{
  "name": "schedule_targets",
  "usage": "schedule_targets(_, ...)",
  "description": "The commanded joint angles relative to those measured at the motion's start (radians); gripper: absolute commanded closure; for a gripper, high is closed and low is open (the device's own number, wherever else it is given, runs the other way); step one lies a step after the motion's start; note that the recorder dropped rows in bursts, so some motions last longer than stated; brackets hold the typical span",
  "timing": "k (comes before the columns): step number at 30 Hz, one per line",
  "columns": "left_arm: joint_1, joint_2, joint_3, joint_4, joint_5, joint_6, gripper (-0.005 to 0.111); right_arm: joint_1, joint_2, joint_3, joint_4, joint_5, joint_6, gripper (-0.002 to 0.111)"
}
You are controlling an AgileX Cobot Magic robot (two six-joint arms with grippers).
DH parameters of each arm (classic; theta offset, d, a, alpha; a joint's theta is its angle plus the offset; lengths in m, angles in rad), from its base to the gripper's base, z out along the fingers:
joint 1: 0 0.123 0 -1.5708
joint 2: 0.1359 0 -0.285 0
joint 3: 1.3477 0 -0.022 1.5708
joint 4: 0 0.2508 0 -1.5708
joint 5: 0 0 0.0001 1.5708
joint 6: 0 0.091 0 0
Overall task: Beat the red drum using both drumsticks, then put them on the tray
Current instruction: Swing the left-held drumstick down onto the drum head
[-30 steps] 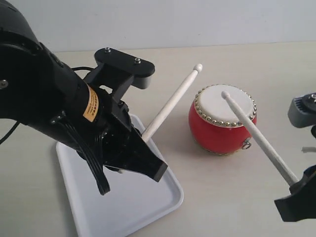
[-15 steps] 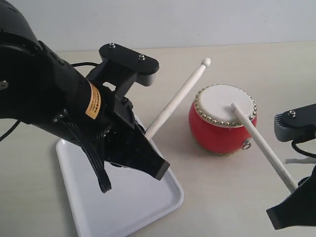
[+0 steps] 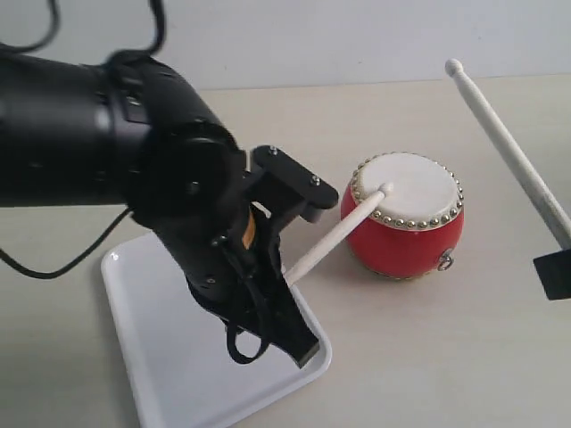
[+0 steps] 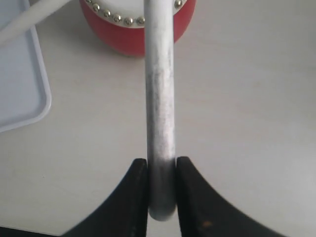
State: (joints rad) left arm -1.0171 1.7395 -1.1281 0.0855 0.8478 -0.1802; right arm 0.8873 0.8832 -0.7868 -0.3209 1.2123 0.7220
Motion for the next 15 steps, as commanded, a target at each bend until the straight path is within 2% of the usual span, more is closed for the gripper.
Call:
schedule_targets(1,0.003,0.05,-0.049,-0.006,0.061,0.026,0.107,-0.004,-0.01,-0.008,-0.005,0.009,-0.007,0.108)
schedule_targets(9,0.072,-0.203,-0.049,-0.002,0.106,0.015,0.107,-0.004,0.041,0.014,0.015,0.009,-0.022,0.108)
schedule_targets(15,0.101,-0.362,-0.049,0.016,0.122,0.022,0.107,-0.004,0.163,0.147,0.095,-0.035,-0.046,0.108)
